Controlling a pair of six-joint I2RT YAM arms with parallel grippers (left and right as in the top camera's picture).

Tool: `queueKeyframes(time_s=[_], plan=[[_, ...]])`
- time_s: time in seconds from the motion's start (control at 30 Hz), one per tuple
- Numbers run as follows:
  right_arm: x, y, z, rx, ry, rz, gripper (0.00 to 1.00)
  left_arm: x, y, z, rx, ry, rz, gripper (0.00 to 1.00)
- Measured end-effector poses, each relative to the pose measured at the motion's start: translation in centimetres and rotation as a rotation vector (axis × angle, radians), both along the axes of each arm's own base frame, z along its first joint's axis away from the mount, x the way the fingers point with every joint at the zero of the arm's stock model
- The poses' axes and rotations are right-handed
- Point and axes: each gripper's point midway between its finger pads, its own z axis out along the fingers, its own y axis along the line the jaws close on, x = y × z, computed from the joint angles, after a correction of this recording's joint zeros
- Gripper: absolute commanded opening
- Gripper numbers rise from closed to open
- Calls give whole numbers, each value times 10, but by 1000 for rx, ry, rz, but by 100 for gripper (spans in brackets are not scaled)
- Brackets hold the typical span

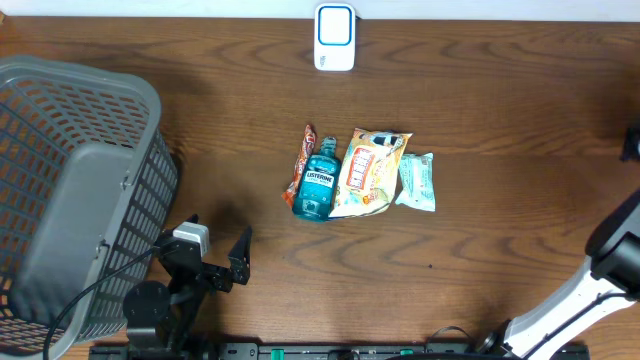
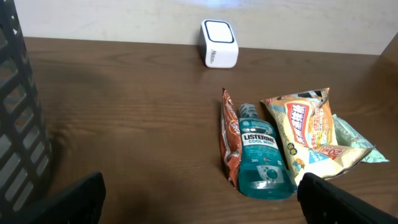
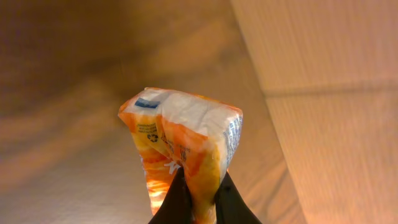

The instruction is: Scan the item barcode

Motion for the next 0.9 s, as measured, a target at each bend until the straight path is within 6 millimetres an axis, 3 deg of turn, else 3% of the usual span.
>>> queueKeyframes(time_s=[0.07, 0.27, 0.37, 0.53, 0.7, 0.8, 0.9], plan=[[-11, -10, -2, 3, -12, -44, 12, 0, 0, 0, 0, 2, 0, 98], [-34, -33, 0, -3, -77, -171, 58, -3, 0, -9, 1, 41, 0, 98], [-41, -39, 3, -22, -89, -216, 96, -6, 0, -18, 1, 80, 0, 99], [-32, -32, 19, -41, -140, -226, 99, -15, 0, -40, 2, 178, 0, 98], [1, 5, 84, -5, -358, -152, 99, -29, 0, -65, 4, 300, 0, 98], [25, 52, 135, 103, -531, -27, 99, -39, 1, -80, 5, 379, 0, 98], [48, 114, 179, 275, -690, 140, 99, -42, 1, -84, 3, 401, 2, 98]])
